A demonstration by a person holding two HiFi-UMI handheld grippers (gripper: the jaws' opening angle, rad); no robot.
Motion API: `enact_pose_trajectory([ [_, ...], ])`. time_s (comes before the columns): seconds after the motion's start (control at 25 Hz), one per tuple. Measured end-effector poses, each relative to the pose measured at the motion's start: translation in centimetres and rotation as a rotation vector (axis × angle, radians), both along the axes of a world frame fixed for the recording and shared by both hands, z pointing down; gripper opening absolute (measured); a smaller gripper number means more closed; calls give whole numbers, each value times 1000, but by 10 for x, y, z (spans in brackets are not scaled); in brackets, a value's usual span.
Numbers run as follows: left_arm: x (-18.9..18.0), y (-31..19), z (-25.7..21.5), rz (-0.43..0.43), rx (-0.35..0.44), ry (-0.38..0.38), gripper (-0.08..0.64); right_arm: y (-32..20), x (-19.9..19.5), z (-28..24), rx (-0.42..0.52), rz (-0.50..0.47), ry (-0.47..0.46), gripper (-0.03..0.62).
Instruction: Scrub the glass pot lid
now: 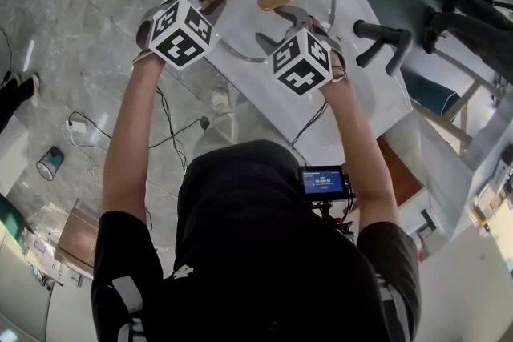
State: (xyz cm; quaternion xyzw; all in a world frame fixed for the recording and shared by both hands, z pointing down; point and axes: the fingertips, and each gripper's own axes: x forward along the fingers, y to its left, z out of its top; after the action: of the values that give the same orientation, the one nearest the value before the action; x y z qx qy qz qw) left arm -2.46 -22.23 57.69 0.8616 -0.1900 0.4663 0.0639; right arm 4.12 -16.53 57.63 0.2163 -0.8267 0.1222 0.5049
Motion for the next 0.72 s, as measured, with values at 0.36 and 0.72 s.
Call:
enact_pose_trajectory([
  [0.36, -4, 24, 2, -22, -32, 13, 20, 0, 0, 0, -1, 1, 2, 238],
  [0.72, -5, 41, 4, -42, -50, 24, 20, 0, 1, 1, -5, 3, 8, 238],
])
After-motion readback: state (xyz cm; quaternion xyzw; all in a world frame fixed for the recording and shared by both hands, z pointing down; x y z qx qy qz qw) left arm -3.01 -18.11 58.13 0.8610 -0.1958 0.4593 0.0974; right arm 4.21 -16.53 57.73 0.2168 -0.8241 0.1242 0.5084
